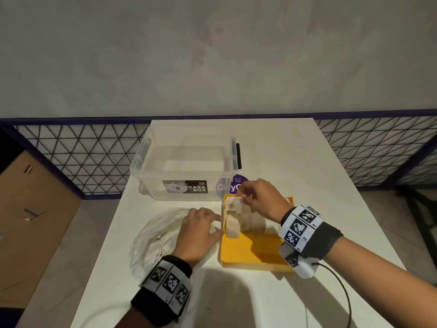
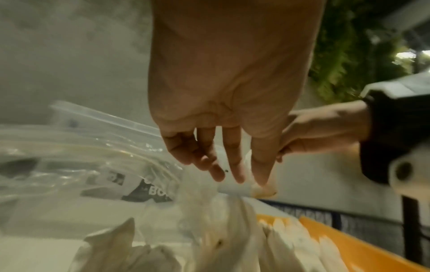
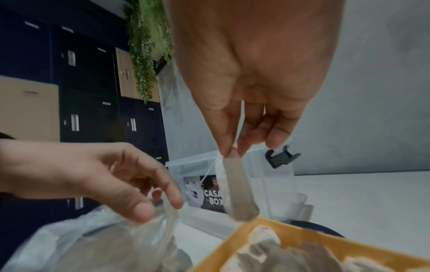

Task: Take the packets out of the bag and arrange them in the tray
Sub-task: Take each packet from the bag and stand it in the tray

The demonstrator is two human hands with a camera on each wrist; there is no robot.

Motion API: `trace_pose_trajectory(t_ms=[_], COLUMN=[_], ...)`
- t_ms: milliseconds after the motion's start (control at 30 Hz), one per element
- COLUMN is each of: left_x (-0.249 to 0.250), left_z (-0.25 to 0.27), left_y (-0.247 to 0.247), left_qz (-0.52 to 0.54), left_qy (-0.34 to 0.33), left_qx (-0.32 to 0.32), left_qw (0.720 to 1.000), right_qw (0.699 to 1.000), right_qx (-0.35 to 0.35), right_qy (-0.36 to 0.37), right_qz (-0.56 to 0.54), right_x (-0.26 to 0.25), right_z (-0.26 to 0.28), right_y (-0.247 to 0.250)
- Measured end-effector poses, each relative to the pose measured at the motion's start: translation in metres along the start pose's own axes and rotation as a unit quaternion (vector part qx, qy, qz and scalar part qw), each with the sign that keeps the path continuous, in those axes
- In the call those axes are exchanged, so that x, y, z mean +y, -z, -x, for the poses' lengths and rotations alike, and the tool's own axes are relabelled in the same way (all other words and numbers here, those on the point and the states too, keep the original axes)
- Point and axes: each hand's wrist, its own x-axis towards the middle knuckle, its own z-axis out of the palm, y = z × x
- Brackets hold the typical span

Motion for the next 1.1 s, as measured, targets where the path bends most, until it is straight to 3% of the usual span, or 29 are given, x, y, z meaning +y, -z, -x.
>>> trace_pose_trajectory(t_ms=[133, 267, 367, 733, 800, 867, 933, 1000, 1100], left_x=[0.003, -0.002, -0.009, -0.020, -0.019, -0.015, -0.015, -0.019, -0.046], left_z=[-0.001, -0.001, -0.003, -0.009, -0.008, -0.004, 0.000, 0.007, 0.018], left_y=[-0.019, -0.035, -0.042, -0.050, -0.048, -0.041, -0.029, -0.012, 0.005], left_qz=[-0.162, -0.208, -0.220, -0.190, -0.165, -0.098, 0.029, 0.179, 0.295], left_qy=[0.002, -0.009, -0.028, -0.049, -0.044, -0.039, -0.023, -0.008, 0.062], left_qx=[-0.008, -0.012, -0.001, 0.012, -0.007, 0.021, 0.050, 0.064, 0.097], left_qw=[0.987, 0.978, 0.975, 0.981, 0.985, 0.994, 0.998, 0.982, 0.949], right_qw=[0.996, 0.982, 0.973, 0.977, 0.977, 0.980, 0.987, 0.987, 0.980], right_qx=[-0.067, -0.159, -0.197, -0.111, -0.096, -0.057, 0.016, 0.058, 0.000], right_qy=[-0.040, -0.096, -0.118, -0.094, -0.068, -0.013, 0.067, 0.134, 0.199], right_qz=[0.053, -0.037, -0.012, 0.158, 0.178, 0.188, 0.142, 0.069, 0.003], right_x=[0.018, 0.030, 0.038, 0.062, 0.065, 0.060, 0.047, 0.022, -0.017], right_z=[0.005, 0.005, -0.002, -0.017, -0.017, -0.015, -0.010, -0.005, 0.003], right_y=[-0.009, -0.021, -0.033, -0.055, -0.058, -0.056, -0.055, -0.053, -0.059])
